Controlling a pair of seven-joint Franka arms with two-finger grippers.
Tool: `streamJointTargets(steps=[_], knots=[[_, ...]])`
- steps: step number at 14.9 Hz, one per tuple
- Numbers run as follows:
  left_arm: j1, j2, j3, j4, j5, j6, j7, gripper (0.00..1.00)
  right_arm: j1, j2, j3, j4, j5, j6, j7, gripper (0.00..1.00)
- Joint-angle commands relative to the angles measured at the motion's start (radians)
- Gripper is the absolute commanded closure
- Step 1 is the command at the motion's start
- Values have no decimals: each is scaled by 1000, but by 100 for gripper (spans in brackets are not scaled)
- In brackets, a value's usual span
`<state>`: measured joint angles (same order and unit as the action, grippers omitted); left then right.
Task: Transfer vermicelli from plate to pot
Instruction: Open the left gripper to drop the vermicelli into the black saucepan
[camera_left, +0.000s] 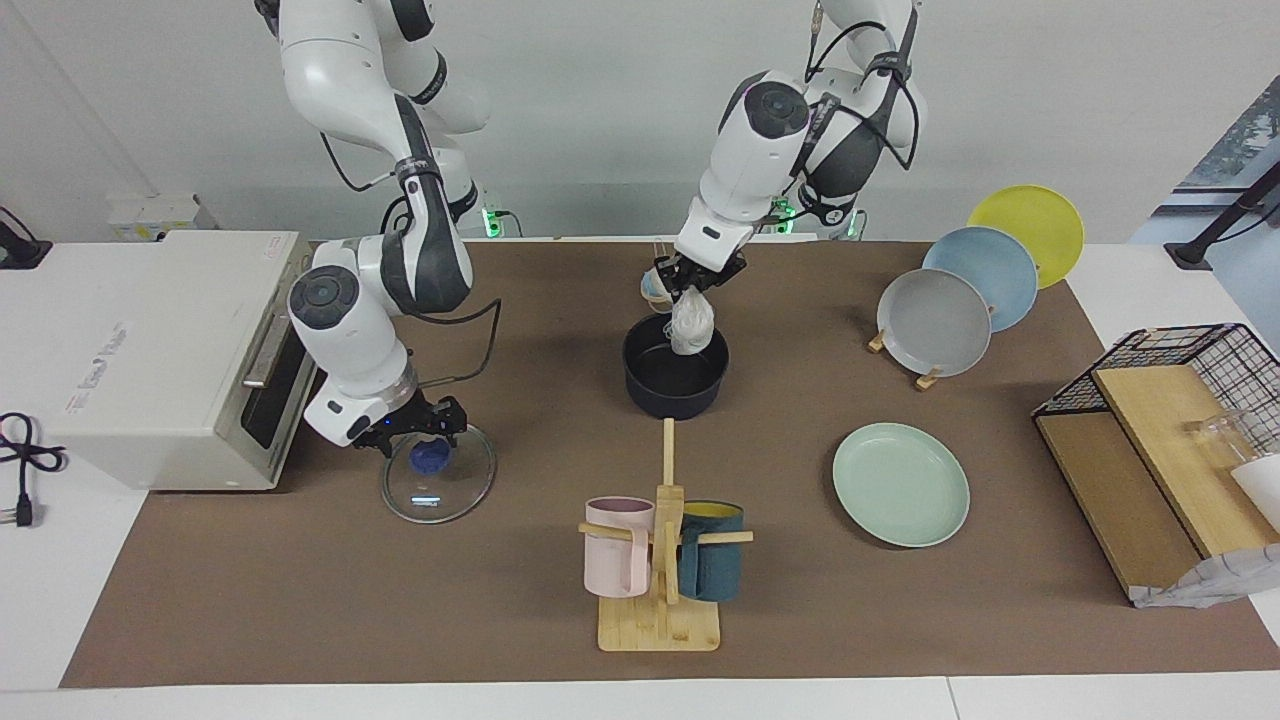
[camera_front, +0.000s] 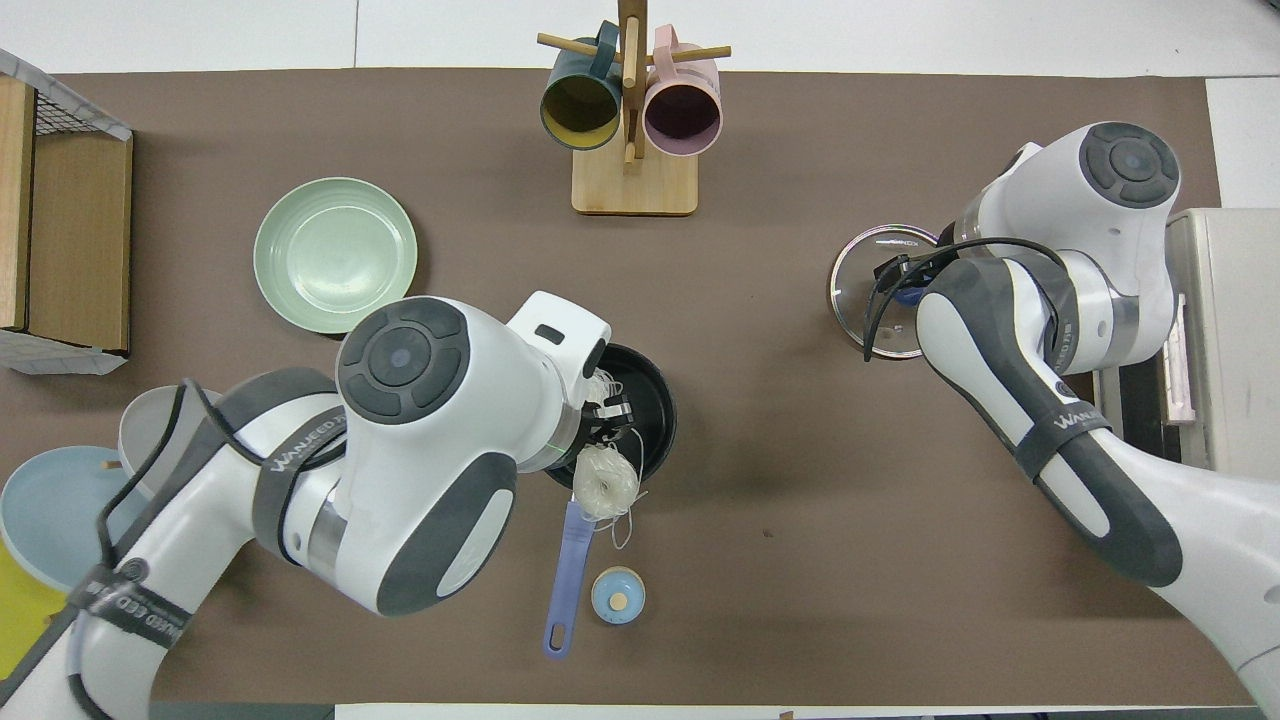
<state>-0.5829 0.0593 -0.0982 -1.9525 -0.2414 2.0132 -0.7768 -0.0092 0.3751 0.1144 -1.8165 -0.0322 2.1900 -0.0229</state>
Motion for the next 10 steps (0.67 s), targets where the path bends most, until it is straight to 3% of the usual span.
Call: streamJointTargets(steps=[1, 10], knots=[[-9, 26, 20, -20, -26, 60, 2, 100, -12, 19, 13, -6, 21, 42, 1, 0], [-29, 151, 23, -82, -22, 272, 11, 100, -6, 22, 14, -35, -41, 71, -54, 2]])
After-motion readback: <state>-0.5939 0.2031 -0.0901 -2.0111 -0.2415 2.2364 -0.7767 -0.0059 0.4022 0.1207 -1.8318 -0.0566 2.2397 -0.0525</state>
